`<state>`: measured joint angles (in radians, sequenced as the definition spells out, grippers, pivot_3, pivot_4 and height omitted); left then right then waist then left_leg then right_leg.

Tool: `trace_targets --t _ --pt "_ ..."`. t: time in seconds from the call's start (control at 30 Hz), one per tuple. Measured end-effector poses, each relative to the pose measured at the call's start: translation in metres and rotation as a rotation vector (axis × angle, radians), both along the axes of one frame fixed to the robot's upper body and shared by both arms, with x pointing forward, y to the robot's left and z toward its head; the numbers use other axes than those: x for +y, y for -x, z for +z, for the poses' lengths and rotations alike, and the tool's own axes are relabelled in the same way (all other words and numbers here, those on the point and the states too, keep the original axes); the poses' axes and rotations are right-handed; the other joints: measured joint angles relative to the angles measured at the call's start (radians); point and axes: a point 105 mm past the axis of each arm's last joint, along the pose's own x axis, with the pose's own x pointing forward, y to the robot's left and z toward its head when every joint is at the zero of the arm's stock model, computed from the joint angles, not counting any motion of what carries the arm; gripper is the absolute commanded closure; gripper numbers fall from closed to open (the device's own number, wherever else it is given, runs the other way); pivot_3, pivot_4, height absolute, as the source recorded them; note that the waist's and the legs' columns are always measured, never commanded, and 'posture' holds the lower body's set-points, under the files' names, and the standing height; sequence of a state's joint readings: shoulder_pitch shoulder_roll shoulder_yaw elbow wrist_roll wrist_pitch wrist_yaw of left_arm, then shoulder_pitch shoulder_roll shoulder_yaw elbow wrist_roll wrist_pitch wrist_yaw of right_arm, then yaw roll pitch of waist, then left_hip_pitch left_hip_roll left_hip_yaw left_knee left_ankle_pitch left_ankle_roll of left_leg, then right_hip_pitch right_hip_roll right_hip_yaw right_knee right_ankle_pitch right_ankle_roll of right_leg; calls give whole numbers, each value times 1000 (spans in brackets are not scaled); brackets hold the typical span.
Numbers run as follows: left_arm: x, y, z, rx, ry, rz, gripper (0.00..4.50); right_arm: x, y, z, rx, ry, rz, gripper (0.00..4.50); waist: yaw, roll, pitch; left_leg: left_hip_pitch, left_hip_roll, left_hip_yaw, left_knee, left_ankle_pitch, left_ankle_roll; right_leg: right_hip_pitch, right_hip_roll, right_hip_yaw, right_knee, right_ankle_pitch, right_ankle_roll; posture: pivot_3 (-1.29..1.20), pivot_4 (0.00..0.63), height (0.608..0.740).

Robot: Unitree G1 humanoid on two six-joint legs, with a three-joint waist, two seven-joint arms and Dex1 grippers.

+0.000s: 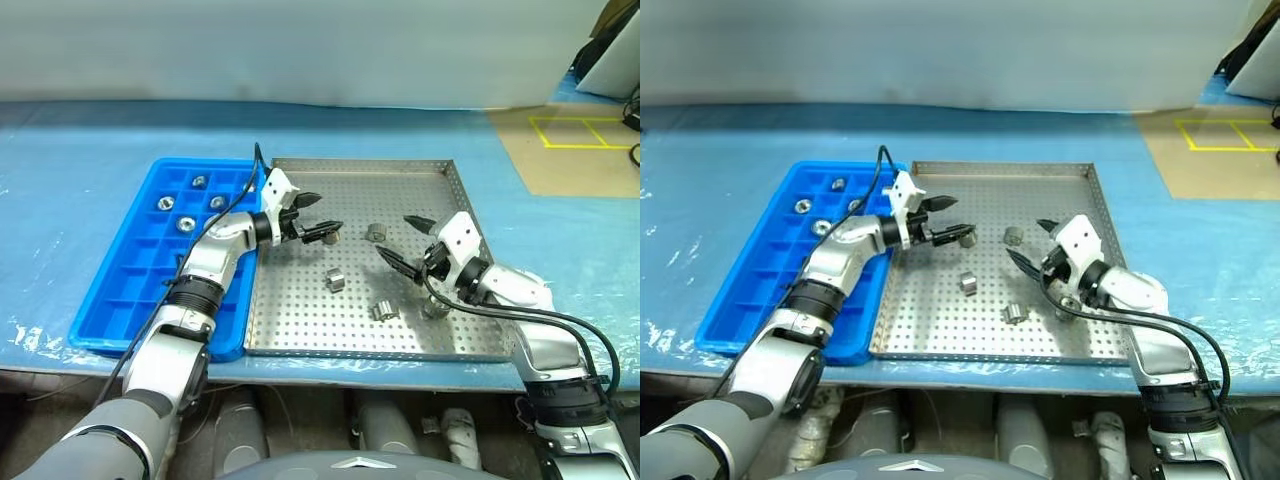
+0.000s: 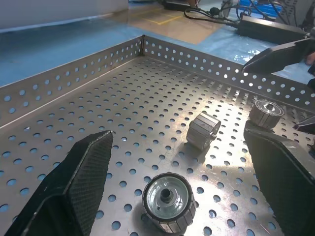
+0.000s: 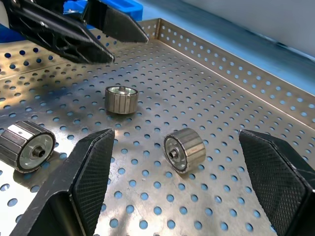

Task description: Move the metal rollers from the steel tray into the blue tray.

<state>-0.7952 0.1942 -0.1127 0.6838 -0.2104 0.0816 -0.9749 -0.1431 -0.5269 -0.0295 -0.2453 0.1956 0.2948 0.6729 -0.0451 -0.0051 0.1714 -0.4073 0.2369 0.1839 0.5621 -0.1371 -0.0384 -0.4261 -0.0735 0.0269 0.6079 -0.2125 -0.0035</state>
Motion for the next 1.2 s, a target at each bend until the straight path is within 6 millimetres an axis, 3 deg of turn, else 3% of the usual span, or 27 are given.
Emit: trace_targets --t 0.23,0.33,0.53,0.57,0.7,0.83,0.9,1.03,1.2 --pt "-5 -20 -32 29 -237 116 0 0 9 4 3 8 -31 256 -27 0 0 0 -1 1 2 -2 3 2 -1 0 -2 0 1 -612 150 740" --pt "-7 -22 -41 54 -269 142 636 1 10 6 2 11 -40 222 -40 0 0 0 -1 1 2 -2 3 2 -1 0 -2 0 1 -614 150 740" --pt "-11 -19 -40 118 -236 107 2567 1 8 9 -1 11 -53 222 -51 0 0 0 -2 1 2 -2 3 2 -1 0 -2 0 1 -575 150 740" --pt "-11 -18 -40 126 -231 105 2687 1 7 10 -6 11 -51 222 -51 0 0 0 -2 1 2 -2 3 2 -1 0 -2 0 1 -550 150 740" --pt "-5 -17 -35 170 -150 132 2683 7 -2 15 -21 0 -22 222 -51 0 0 0 -1 1 2 -2 4 2 -1 0 -2 0 1 -479 150 740" --pt "3 -16 -17 158 -4 178 2683 25 -11 19 -17 -44 59 222 -45 0 0 -1 -1 0 1 -2 4 1 -1 -1 -2 0 0 -332 150 740" --pt "19 -17 8 85 143 262 2683 44 -18 31 -12 -126 158 222 -43 -1 1 -1 0 0 1 -2 4 1 -1 -1 -2 0 0 -248 150 740" --pt "48 -12 42 -62 249 406 2683 72 -25 45 2 -175 317 222 -7 -1 1 -1 2 -1 0 -2 3 1 -1 -4 -2 0 0 -105 150 740" --pt "83 17 36 -169 247 609 2683 109 -37 34 77 -148 499 222 58 0 2 -5 3 -2 0 -2 2 -1 -2 -8 -2 0 -1 10 150 740"
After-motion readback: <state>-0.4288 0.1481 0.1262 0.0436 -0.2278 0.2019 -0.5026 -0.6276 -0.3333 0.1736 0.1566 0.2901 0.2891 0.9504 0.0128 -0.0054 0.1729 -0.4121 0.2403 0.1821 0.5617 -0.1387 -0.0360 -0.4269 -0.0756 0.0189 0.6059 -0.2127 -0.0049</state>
